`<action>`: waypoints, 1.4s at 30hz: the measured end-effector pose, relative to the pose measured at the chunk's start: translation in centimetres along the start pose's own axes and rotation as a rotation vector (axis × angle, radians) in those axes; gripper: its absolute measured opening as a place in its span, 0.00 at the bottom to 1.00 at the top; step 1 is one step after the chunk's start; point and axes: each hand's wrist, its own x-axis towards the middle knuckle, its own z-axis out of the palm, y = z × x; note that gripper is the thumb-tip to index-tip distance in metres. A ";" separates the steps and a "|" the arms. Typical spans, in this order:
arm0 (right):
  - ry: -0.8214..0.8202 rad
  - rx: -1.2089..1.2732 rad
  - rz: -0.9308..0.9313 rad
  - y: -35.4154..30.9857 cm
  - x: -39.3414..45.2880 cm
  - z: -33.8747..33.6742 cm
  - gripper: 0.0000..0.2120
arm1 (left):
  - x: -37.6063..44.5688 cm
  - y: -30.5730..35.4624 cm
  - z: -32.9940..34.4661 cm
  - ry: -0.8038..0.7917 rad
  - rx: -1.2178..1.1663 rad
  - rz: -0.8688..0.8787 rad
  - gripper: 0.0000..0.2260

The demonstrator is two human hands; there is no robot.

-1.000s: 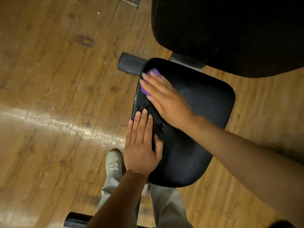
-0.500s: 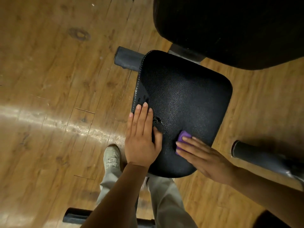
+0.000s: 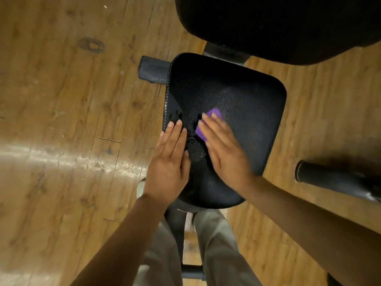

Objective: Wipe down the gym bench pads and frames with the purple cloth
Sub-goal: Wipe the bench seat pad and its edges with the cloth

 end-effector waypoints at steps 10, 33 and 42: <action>-0.347 -0.113 -0.500 2.6 -2.1 -1.5 0.25 | 1.1 -5.1 -4.0 -0.270 0.171 0.380 0.21; -0.066 -0.071 -0.044 0.1 0.5 -0.4 0.20 | 0.9 -6.3 -3.6 -0.239 0.017 0.404 0.20; -0.111 0.019 -0.079 -8.2 -7.5 3.9 0.24 | 1.2 -7.1 -3.7 -0.277 0.020 0.461 0.20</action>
